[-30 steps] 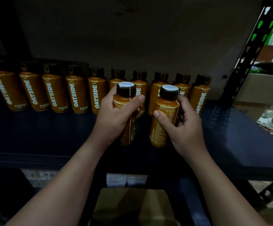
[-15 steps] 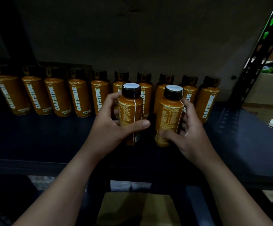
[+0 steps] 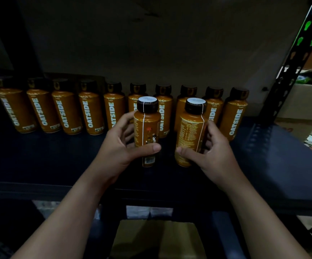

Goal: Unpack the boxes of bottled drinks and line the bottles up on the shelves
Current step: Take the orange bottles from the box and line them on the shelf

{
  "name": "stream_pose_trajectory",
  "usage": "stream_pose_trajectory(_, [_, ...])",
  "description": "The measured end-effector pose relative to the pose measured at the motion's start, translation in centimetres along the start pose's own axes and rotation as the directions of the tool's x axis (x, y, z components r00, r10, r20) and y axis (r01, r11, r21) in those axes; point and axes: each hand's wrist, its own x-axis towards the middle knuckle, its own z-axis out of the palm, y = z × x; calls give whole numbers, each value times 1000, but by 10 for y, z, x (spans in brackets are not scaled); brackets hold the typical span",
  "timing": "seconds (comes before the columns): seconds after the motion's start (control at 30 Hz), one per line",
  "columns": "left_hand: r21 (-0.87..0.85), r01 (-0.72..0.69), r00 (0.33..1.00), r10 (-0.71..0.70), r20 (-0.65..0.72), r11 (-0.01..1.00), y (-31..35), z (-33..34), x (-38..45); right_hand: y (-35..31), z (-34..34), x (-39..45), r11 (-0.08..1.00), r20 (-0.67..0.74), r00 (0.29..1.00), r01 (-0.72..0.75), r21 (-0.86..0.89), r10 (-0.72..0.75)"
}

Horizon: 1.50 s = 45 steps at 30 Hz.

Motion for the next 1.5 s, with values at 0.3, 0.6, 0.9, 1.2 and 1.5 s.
stream_pose_trajectory(0.3, [24, -14, 998, 15, -58, 1000, 1, 3, 0, -2, 0, 0, 1000, 8, 1000, 3, -10, -3])
stream_pose_trajectory(0.6, [129, -55, 994, 67, -90, 990, 1, 9, -1, 0, 0, 0, 1000, 6, 1000, 6, -6, -6])
stream_pose_trajectory(0.9, [62, -8, 1000, 8, -4, 998, 0, 2, -1, 2, 0, 0, 1000, 14, 1000, 6, 8, -6])
stream_pose_trajectory(1.2, [-33, 45, 996, -48, -79, 998, -1, 0, 1, -3, 0, 0, 1000, 20, 1000, -11, -7, 12])
stream_pose_trajectory(1.5, [1, 41, 998, -41, -38, 999, -7, -2, 3, -5, 1, -2, 1000, 7, 1000, 4, 27, -4])
